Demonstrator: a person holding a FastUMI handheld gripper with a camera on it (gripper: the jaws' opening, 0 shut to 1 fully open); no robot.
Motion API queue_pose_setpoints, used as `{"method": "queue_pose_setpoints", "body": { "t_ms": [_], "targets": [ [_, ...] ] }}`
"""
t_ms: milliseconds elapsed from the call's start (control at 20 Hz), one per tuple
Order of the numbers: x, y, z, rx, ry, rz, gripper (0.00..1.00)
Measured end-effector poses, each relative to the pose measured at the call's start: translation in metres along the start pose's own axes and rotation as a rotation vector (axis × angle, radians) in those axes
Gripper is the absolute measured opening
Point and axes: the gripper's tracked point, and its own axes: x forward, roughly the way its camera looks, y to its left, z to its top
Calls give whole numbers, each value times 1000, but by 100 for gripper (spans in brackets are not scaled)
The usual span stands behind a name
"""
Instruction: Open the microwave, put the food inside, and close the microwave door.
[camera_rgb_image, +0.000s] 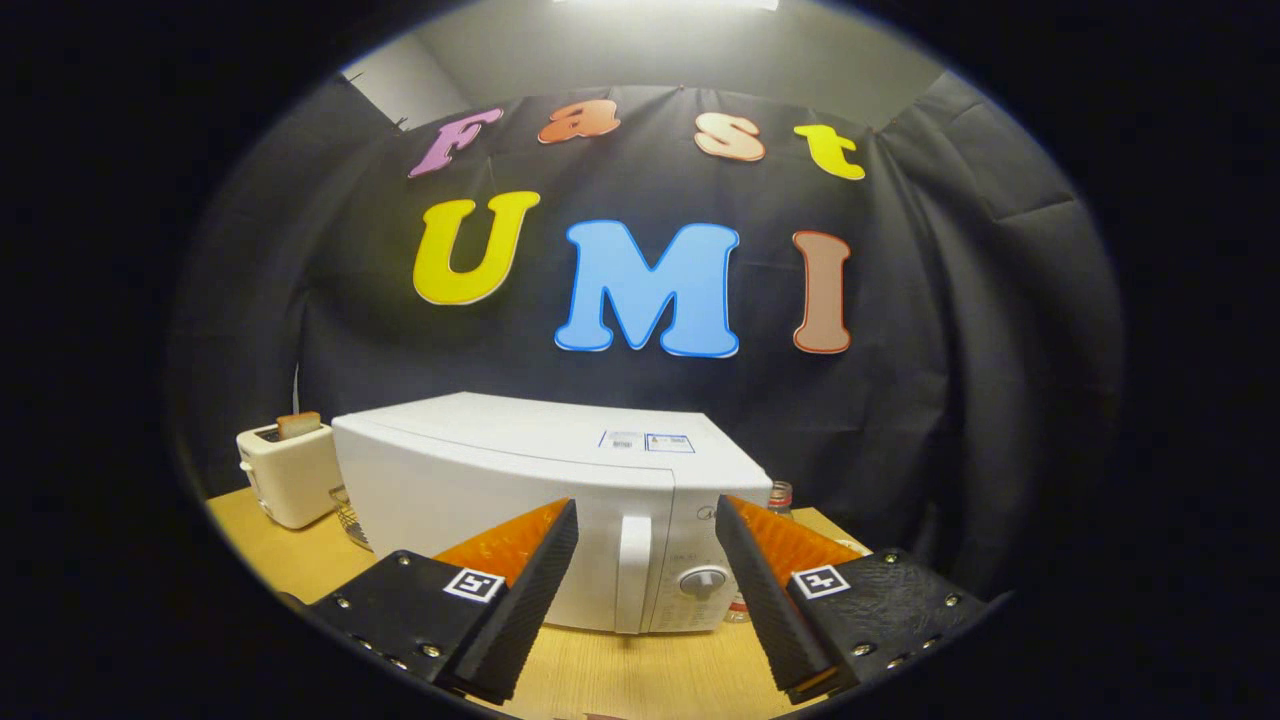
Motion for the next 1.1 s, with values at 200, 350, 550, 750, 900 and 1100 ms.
{"method": "queue_pose_setpoints", "body": {
  "t_ms": [200, 350, 550, 750, 900, 1100],
  "targets": [
    [29, -4, -34, 0, 34, -17, 89],
    [39, -1, -47, 0, 55, -16, 89],
    [38, 3, -50, -3, 46, -9, 89],
    [35, 8, -50, -9, 34, -1, 89],
    [34, 9, -48, -13, 25, -2, 89],
    [35, 8, -52, -13, 38, -10, 89]
  ]
}}
